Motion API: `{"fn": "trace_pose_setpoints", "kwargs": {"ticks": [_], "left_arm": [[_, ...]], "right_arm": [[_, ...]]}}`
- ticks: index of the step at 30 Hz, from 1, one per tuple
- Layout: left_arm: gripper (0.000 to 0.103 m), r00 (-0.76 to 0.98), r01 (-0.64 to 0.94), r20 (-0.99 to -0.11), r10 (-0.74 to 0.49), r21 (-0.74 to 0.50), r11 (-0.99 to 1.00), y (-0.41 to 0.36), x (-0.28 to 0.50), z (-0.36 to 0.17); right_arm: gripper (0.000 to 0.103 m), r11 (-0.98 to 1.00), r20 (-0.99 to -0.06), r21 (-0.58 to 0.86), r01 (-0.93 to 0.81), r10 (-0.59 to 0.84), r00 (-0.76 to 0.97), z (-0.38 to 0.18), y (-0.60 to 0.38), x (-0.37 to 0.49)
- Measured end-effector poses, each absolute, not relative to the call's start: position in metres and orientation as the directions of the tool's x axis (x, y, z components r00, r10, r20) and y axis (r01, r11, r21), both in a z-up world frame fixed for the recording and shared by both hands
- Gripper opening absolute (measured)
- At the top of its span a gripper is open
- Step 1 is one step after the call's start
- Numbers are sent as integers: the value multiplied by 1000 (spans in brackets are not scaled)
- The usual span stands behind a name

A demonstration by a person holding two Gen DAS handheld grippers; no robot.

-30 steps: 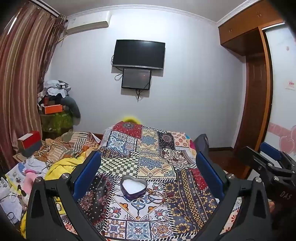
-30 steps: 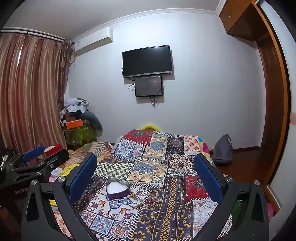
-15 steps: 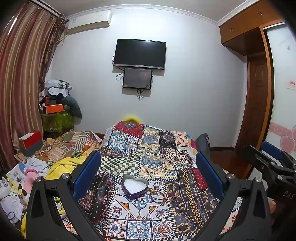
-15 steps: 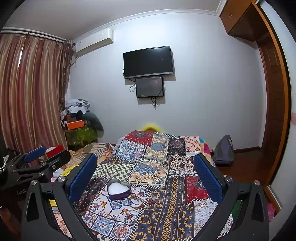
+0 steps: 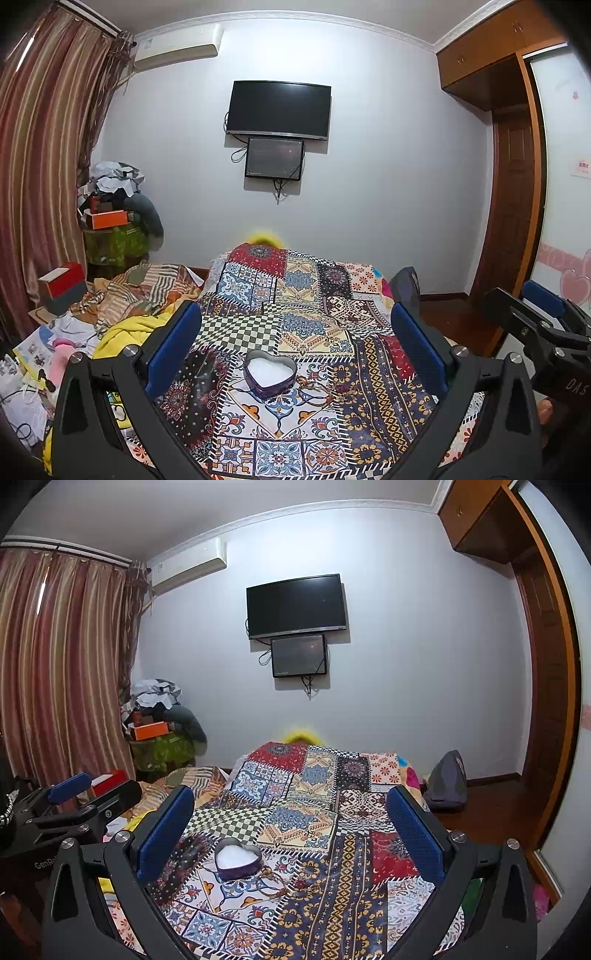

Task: Organize jewelry

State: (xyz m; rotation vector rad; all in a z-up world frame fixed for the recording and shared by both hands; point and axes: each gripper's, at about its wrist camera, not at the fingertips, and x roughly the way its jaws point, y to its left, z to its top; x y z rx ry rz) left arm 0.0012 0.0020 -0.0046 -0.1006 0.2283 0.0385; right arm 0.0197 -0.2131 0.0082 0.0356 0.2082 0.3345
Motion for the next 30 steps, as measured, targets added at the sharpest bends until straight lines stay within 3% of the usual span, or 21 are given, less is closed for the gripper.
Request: {"fn": "trace_pose_setpoints", "kwargs": {"ticks": [30], "left_arm": [[103,972,-51,-234,28,-95,994,2,2,0]], "right_arm": [[103,942,-209,68,-328,335,919,6,-212,23]]}}
